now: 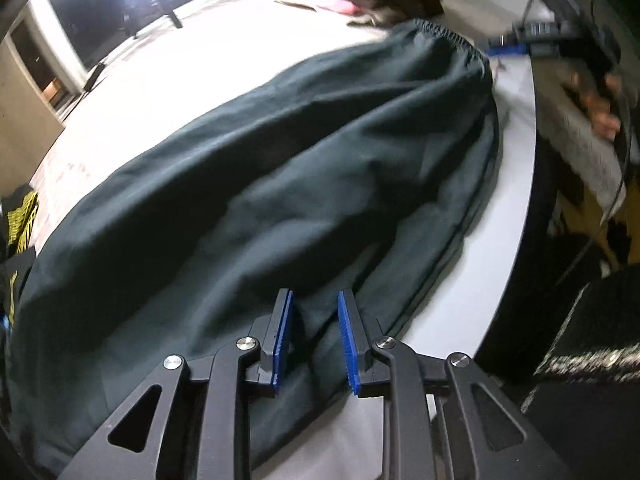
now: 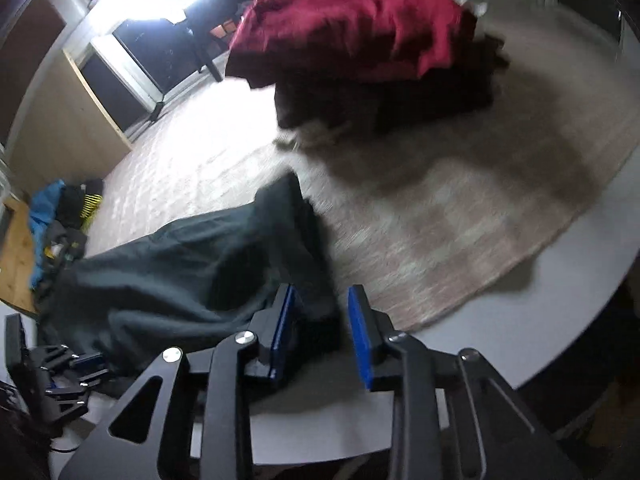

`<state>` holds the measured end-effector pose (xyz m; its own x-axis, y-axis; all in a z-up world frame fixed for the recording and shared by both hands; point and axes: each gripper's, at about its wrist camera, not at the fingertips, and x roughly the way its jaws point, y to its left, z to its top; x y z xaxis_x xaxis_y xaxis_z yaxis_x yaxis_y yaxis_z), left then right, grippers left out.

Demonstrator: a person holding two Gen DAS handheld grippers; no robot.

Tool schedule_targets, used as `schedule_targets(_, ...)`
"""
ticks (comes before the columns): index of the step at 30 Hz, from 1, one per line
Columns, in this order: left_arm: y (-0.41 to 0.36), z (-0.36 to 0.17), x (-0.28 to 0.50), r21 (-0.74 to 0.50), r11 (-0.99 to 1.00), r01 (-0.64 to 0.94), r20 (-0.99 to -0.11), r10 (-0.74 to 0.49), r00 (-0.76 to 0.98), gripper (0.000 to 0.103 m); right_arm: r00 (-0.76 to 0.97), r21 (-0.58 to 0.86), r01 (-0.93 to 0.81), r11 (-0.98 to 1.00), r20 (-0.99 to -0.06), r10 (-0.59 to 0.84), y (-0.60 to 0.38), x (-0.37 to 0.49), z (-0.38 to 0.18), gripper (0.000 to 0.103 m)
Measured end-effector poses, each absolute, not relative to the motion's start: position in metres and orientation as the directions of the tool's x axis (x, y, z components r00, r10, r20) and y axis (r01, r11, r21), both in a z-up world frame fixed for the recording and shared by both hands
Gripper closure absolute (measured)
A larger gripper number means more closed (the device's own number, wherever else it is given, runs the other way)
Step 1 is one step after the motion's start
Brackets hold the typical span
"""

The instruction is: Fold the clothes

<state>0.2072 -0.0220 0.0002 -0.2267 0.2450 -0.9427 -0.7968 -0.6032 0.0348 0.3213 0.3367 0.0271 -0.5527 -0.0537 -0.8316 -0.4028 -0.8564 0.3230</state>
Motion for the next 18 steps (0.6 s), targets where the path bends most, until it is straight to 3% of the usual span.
schedule_targets(3,-0.020,-0.001,0.207,0.017,-0.594,-0.805,-0.948,0.247,-0.202,0.081,-0.536,0.379,-0.405,-0.832,-0.835,-0.120,0.344,0.320,0.024,0.068)
schedule_targets(7,-0.020,-0.004,0.209,0.018,-0.575,-0.818,-0.947,0.252,-0.198,0.081,-0.515,0.342,-0.373,-0.863,-0.850,-0.114,0.336,0.315,0.016,0.069)
schedule_targets(8,-0.019,-0.004,0.209,0.019,-0.574,-0.819,-0.946,0.254,-0.200,0.082,-0.504,0.331,-0.361,-0.872,-0.856,-0.116,0.333,0.313,0.013,0.074)
schedule_targets(10,-0.020,-0.005,0.205,0.019,-0.584,-0.811,-0.944,0.256,-0.206,0.102,-0.491,0.316,-0.349,-0.882,-0.863,-0.115,0.331,0.310,0.011,0.078)
schedule_targets(14,-0.022,-0.002,0.201,-0.013,-0.594,-0.805,-0.942,0.276,-0.189,0.102,-0.469,0.294,-0.343,-0.892,-0.876,-0.109,0.331,0.307,0.014,0.077)
schedule_targets(16,-0.022,0.003,0.204,-0.009,-0.586,-0.810,-0.939,0.283,-0.195,0.102,-0.451,0.275,-0.352,-0.895,-0.888,-0.096,0.333,0.305,0.014,0.067)
schedule_targets(18,-0.023,0.011,0.207,-0.013,-0.583,-0.812,-0.935,0.294,-0.197,0.102,-0.433,0.233,-0.362,-0.903,-0.899,-0.059,0.333,0.305,0.013,0.046)
